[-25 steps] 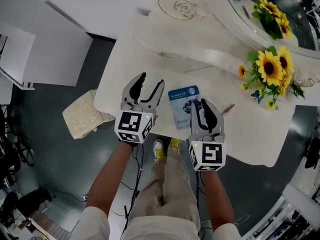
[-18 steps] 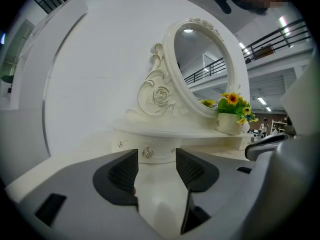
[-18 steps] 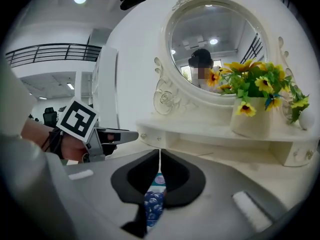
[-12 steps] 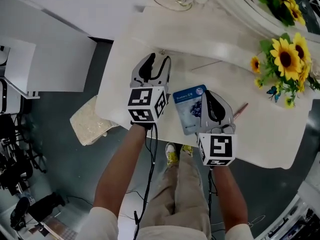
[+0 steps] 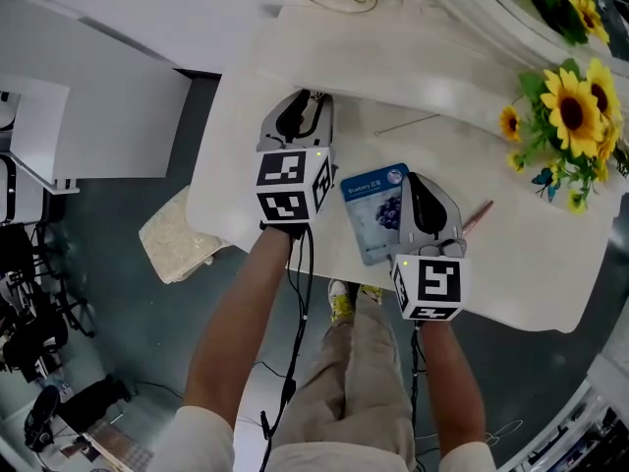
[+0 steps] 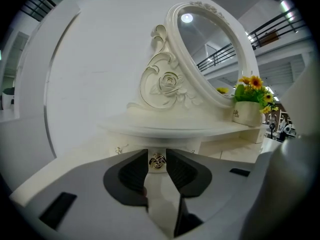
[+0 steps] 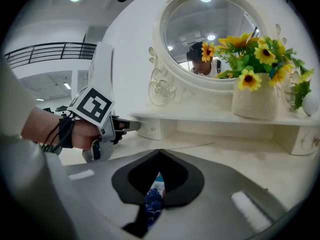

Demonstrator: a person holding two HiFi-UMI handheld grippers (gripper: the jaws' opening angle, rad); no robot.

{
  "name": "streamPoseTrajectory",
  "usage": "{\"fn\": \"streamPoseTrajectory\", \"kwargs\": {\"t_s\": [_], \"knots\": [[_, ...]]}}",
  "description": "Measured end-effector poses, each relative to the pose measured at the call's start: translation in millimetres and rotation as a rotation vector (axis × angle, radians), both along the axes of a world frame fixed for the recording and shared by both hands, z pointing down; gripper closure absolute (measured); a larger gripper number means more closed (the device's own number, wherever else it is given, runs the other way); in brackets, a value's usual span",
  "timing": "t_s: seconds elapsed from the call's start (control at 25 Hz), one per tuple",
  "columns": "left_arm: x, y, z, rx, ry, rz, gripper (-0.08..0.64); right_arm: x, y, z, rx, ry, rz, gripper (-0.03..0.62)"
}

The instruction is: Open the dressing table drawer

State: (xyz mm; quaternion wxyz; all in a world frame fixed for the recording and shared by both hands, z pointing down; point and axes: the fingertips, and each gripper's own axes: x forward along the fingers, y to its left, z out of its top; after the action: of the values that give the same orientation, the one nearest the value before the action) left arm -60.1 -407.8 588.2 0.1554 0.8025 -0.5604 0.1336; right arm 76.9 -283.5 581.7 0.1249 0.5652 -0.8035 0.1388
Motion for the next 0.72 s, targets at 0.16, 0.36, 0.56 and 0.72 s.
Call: {"fn": "streamPoseTrajectory", "kwargs": {"t_s": [0.16, 0.36, 0.56, 0.72], "knots": [[0.1, 0.9, 0.2, -0.001, -0.005, 0.020, 0.456, 1.2, -0.2, 1.5, -0.001, 0.002, 0.018, 0.583], [-0.4, 0.8, -0.9, 0.001, -0.004, 0.021, 0.457, 1.6, 0.2, -2.2, 0.015, 0.003, 0.025, 0.583], [-0.7, 1.3, -1.1, 0.002, -0.002, 0.019, 0.457, 1.6, 1.0, -2.9, 0.021, 0.007, 0.026, 0.583], [-0.6, 2.4, -1.3, 0.003, -0.001, 0.019, 0.457, 0.5, 1.1, -4.4, 0.030, 0.005, 0.019, 0.583]]}}
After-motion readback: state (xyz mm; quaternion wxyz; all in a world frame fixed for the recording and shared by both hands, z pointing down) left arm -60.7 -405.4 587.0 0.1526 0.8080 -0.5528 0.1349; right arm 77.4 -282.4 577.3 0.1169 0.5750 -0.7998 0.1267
